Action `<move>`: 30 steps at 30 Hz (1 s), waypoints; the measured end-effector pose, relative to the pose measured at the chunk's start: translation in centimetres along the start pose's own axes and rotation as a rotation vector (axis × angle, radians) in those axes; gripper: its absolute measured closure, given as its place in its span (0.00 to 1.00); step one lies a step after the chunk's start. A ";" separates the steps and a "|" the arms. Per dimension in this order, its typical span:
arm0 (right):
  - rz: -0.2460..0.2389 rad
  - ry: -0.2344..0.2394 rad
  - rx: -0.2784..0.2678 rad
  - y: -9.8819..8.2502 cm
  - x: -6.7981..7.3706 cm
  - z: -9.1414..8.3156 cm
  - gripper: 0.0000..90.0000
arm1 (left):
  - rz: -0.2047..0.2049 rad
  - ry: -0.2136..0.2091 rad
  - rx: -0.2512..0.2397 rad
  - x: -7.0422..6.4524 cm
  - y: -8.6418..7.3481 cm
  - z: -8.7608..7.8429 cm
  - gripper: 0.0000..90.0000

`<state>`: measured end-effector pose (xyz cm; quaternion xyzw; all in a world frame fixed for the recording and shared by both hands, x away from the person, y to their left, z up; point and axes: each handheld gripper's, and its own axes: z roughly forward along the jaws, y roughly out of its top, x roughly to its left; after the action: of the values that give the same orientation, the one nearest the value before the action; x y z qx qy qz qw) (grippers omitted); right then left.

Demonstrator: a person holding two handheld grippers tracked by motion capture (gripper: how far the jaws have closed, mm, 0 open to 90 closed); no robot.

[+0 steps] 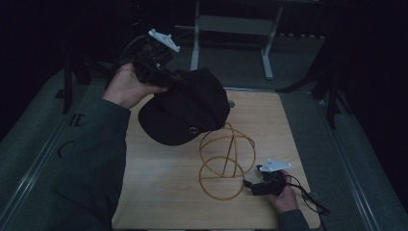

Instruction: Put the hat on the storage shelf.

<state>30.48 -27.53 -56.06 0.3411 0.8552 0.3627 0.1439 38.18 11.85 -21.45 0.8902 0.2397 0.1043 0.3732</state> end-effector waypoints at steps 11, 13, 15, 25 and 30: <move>0.000 0.001 -0.001 0.0 0.0 0.0 0.16 | 0.027 -0.009 -0.031 -1.0 1.4 0.0 0.94; 0.000 -0.001 -0.001 0.0 0.0 0.0 0.16 | 0.033 -0.016 -0.039 -1.3 1.7 0.2 0.94; 0.001 0.001 -0.001 0.0 0.0 0.0 0.16 | 0.037 -0.024 -0.046 -1.5 2.0 0.4 0.94; 0.001 0.001 -0.002 0.0 0.0 0.0 0.16 | 0.073 -0.075 -0.060 -3.2 3.1 1.6 0.94; 0.002 0.001 -0.002 0.0 0.0 0.0 0.16 | 0.120 -0.109 -0.050 -4.8 3.8 2.8 0.94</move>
<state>30.48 -27.52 -56.08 0.3415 0.8546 0.3639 0.1437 36.39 5.48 -20.73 0.8978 0.1624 0.0840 0.4007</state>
